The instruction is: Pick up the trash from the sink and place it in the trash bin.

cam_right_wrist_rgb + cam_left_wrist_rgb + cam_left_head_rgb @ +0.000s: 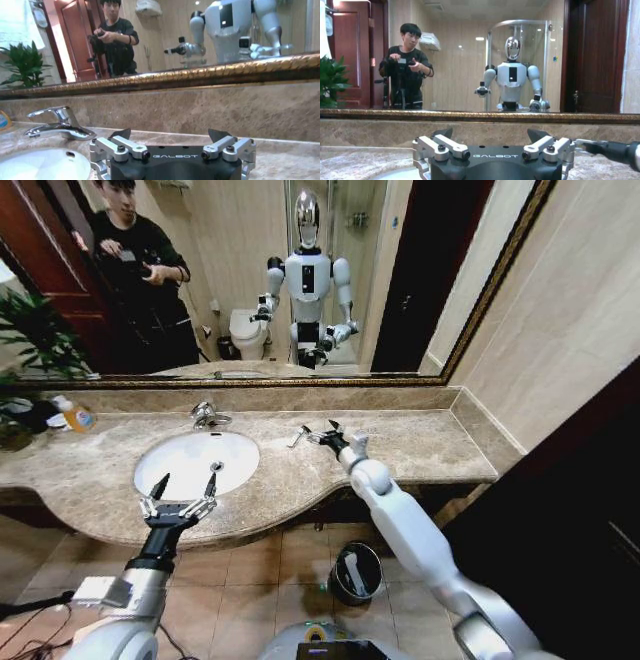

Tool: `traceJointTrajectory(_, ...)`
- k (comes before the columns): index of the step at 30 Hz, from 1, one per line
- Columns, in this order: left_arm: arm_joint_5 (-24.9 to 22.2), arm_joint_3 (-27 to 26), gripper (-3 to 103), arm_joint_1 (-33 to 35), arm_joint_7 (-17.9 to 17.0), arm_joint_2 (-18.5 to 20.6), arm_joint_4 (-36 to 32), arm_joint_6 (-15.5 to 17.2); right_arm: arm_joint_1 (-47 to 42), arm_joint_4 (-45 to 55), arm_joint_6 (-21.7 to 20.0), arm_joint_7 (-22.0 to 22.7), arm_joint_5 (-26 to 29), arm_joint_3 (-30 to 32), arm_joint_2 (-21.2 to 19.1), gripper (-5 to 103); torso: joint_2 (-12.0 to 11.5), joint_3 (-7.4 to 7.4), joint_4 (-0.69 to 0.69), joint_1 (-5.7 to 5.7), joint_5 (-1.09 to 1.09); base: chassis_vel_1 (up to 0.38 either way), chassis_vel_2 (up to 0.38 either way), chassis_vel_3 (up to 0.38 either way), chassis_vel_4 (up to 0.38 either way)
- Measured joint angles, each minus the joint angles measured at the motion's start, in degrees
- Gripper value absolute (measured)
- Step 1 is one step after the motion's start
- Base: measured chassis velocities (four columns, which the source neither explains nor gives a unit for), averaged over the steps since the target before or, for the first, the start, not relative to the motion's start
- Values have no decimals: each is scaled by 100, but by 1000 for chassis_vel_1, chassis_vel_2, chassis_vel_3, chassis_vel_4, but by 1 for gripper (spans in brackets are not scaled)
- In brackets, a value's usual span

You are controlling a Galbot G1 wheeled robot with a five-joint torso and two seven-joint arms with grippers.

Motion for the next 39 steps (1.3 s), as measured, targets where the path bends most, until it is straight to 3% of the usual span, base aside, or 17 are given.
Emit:
traceJointTrajectory(12,0,0,100,0,0,0,0,0,197,-574,38,369,-201,-294,653,100,0,-1,0,-1,-1,0,0,0,0)
traceJointTrajectory(18,0,0,100,0,0,0,0,0,318,-1088,68,587,-623,-347,1044,100,0,-1,0,-1,1,0,0,0,0)
traceJointTrajectory(26,0,0,100,0,0,0,0,0,344,-1484,96,820,-1101,-346,1230,100,0,-1,0,-1,1,0,0,0,0)
traceJointTrajectory(36,0,0,100,0,0,0,0,0,333,-1633,-51,1046,-763,-394,1321,103,0,-1,0,-1,2,0,0,0,0)
traceJointTrajectory(39,0,0,100,0,0,0,0,0,339,-1681,-55,1053,-731,-428,1347,94,1,-1,0,-1,2,0,0,0,0)
